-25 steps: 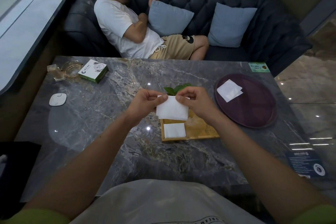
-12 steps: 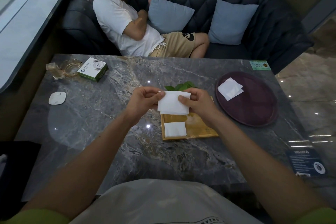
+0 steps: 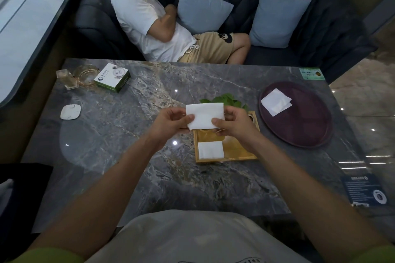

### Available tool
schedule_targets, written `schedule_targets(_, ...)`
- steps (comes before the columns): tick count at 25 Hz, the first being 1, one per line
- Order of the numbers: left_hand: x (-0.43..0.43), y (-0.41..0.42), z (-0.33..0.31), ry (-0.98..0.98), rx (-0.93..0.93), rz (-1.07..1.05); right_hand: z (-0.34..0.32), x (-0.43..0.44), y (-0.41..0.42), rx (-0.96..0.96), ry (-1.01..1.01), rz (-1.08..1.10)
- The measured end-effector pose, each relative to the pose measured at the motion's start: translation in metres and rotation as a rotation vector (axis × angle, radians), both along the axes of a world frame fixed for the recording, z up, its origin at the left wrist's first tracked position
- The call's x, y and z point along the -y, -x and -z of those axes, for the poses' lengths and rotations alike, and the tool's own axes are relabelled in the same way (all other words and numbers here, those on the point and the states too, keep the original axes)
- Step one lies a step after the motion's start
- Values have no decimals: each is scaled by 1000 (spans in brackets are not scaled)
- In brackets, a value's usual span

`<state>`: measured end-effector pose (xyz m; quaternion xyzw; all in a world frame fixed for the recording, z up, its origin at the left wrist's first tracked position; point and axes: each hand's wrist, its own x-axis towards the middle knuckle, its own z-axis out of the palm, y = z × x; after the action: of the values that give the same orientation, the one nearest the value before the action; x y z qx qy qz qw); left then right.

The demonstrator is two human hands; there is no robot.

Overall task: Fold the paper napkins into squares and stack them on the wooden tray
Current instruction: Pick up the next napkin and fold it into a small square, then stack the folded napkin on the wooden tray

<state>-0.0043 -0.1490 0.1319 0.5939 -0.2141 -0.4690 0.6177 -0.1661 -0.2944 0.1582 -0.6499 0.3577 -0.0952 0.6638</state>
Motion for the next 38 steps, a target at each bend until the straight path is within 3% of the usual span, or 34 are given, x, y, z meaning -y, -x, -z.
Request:
schedule_targets(4,-5,-6,8,-46,-40,84,6,-4,-6,6,-8,60)
schedule_targets(8,-7,-10,16,-74,-20,36,14,-11,-12,-20,-22,77)
schedule_targets(25,17,23,92,-432,-64,-10,107,0,11,-334,-19,167)
schedule_targets(29,28,40,115,-556,-38,-28,140,14,22,-433,1,227)
schedule_targets(38,36,50,153,-697,157,-42,181,20,29,-564,143,139)
